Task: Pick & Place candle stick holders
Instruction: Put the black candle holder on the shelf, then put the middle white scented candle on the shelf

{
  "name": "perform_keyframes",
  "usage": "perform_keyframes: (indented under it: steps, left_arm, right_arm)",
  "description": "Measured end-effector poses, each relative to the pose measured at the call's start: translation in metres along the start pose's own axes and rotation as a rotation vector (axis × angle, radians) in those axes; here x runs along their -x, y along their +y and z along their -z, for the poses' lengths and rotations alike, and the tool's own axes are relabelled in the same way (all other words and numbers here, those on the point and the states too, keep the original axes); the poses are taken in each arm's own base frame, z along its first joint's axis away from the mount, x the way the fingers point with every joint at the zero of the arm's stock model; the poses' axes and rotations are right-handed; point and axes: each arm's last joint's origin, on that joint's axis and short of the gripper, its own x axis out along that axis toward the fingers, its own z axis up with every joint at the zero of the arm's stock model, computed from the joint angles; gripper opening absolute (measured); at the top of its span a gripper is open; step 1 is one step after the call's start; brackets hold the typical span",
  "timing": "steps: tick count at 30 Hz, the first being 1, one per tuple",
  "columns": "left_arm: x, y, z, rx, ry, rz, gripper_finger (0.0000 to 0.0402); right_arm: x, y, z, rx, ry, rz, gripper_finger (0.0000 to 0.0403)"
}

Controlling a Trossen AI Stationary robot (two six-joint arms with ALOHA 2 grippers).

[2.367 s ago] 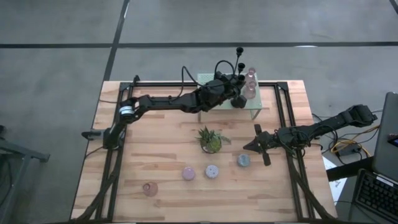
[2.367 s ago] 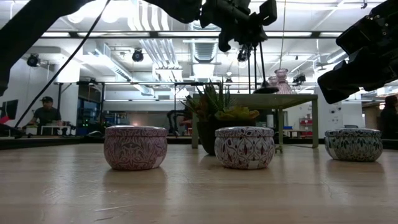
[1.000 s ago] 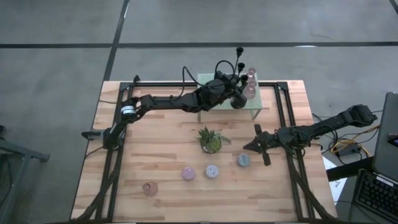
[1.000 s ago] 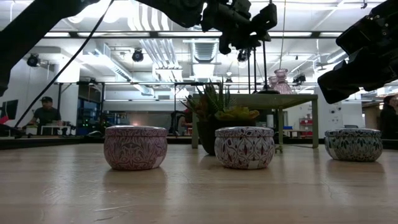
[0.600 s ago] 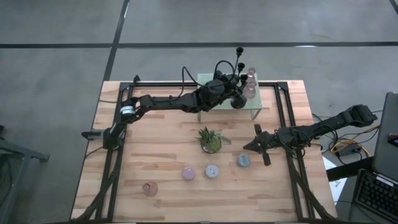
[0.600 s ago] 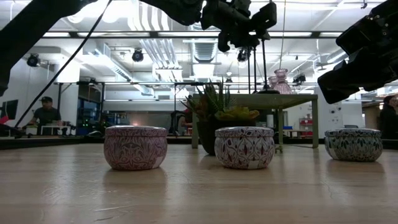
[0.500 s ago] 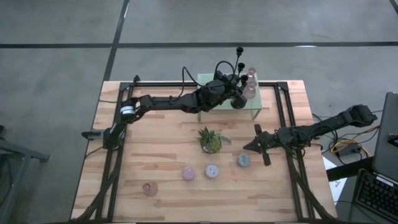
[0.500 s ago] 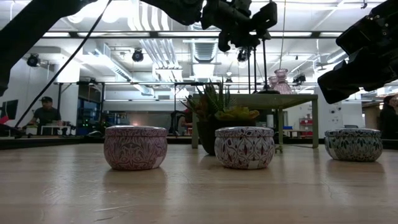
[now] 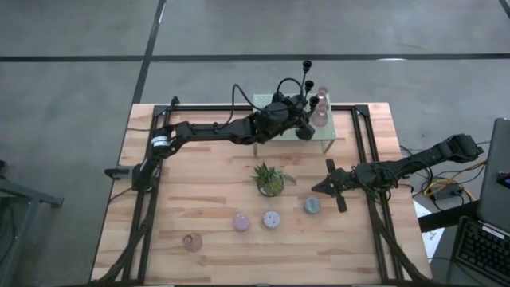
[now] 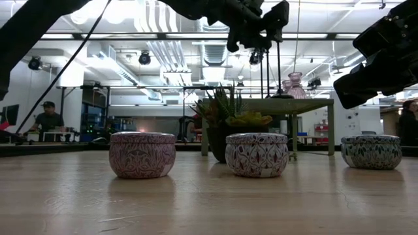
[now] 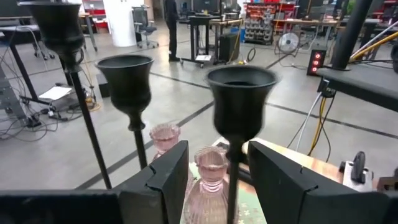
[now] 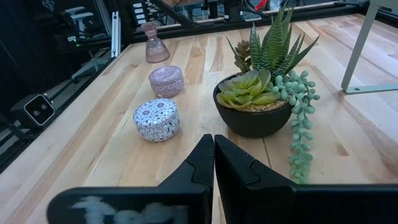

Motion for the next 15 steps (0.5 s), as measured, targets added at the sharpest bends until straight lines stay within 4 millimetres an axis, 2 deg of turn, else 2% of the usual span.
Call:
perform_keyframes:
  steps: [9,15]
  left_arm:
    - [0.003,-0.002,0.005,-0.033,0.066,0.002,0.0170]
    - [0.012,-0.003,0.005,-0.057,0.155,0.005,0.0170]
  right_arm:
    - [0.000,0.000,0.000,0.000,0.000,0.000,0.0009]
    - [0.000,0.000,0.000,0.000,0.001,0.000,0.0009]
